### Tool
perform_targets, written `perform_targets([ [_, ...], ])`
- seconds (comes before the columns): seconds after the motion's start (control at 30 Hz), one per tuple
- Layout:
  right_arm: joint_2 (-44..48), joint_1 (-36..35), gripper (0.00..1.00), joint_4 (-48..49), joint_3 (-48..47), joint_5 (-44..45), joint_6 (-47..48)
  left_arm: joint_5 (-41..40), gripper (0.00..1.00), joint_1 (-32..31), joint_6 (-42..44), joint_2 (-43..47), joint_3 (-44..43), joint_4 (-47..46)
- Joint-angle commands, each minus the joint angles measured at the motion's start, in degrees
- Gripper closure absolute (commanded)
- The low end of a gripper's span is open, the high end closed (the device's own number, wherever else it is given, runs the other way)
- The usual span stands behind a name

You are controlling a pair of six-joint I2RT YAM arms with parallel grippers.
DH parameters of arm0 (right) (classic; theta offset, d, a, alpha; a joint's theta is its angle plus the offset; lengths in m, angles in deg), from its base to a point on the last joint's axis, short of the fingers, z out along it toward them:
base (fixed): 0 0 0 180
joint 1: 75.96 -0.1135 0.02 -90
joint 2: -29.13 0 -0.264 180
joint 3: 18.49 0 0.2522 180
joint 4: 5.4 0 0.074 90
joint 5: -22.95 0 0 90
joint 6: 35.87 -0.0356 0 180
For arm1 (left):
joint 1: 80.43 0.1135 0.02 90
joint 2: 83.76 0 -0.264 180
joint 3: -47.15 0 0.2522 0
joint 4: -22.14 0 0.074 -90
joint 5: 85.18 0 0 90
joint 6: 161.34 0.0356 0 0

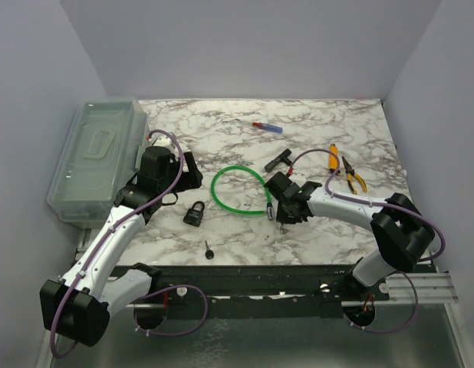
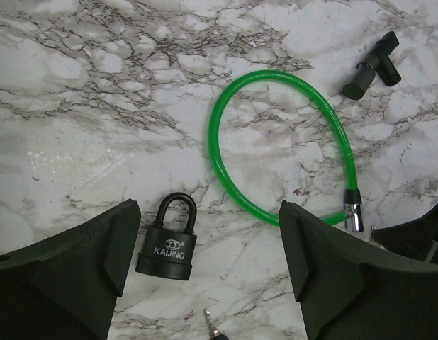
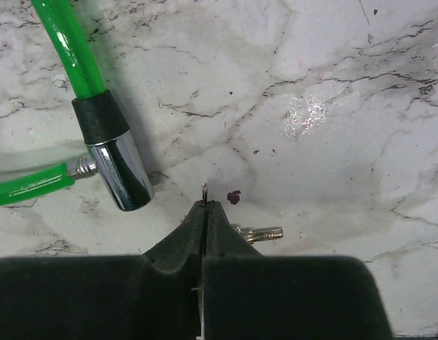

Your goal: Unlock with the key

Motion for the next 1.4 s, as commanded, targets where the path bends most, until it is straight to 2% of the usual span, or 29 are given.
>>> perform_targets([
  [0.0, 2.5, -0.5, 1.00, 2.4, 2.0, 0.9, 0.7, 0.6, 0.14, -0.3, 0.3, -0.4, -1.7, -0.1],
  [0.37, 3.2, -0.5, 0.99, 6.9, 4.6, -1.3, 0.0, 0.4, 0.14, -0.3, 0.3, -0.6, -1.7, -0.1],
  [0.53, 2.9, -0.5, 0.89, 7.7, 4.1, -2.1, 0.1, 0.5, 0.14, -0.3, 0.3, -0.7, -1.7, -0.1],
  [0.87, 2.7, -0.5, 0.82, 10.4, 4.8, -4.8, 0.3, 0.5, 0.14, -0.3, 0.4, -0.7, -1.6, -0.1],
  [1.03, 2.9, -0.5, 0.71, 9.8, 4.9, -5.2, 1.1, 0.5, 0.14, -0.3, 0.4, -0.6, -1.6, -0.1],
  [1.17, 4.3, -0.5, 0.54, 8.5, 5.1, -3.5, 4.2, 0.5, 0.14, -0.3, 0.3, -0.7, -1.6, -0.1],
  [1.23, 4.8, -0.5, 0.48, 8.3, 4.9, -3.5, 6.3, 0.6, 0.14, -0.3, 0.3, -0.7, -1.7, -0.1],
  [1.37, 5.7, -0.5, 0.45, 8.3, 4.9, -4.9, 9.2, 0.6, 0.14, -0.3, 0.3, -0.8, -1.6, -0.1],
])
